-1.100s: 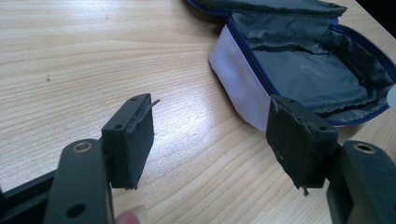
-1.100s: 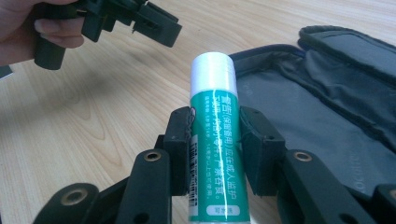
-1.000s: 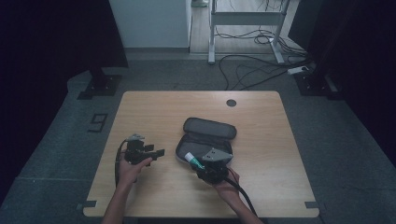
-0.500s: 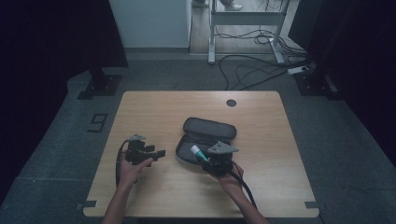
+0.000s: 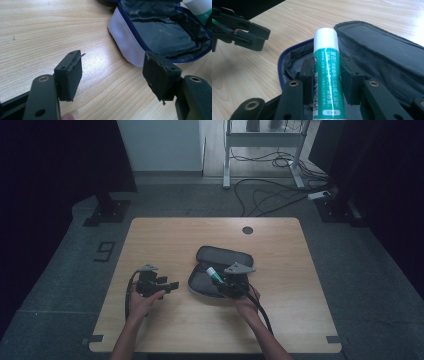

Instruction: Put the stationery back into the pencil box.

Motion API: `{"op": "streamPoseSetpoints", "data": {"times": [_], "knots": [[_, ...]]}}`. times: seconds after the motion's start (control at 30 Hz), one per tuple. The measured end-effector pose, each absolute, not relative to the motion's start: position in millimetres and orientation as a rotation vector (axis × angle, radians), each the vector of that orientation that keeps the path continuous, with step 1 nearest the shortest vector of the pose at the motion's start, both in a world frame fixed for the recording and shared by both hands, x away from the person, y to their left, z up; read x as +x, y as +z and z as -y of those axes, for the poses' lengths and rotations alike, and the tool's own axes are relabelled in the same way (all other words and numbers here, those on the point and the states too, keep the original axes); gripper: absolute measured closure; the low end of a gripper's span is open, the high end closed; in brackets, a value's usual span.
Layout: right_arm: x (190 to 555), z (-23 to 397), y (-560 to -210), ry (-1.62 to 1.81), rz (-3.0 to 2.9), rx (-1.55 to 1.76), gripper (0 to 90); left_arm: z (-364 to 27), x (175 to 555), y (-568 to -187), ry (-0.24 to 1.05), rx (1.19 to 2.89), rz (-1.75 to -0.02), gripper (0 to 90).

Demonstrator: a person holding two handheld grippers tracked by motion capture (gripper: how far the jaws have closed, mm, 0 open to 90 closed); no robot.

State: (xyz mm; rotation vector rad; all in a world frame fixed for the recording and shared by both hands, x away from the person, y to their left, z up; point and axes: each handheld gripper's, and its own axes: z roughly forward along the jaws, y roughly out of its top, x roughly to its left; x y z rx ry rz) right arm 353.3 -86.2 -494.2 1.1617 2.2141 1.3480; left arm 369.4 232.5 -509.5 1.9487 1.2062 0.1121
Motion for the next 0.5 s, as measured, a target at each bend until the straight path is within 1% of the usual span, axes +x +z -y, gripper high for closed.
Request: {"op": "streamPoseSetpoints", "data": {"times": [0.5], "knots": [[369,101,-508,1.273,-2.191,1.229,64.7,-231,369,-511,0.111,1.955,-1.206,32.3]]}}
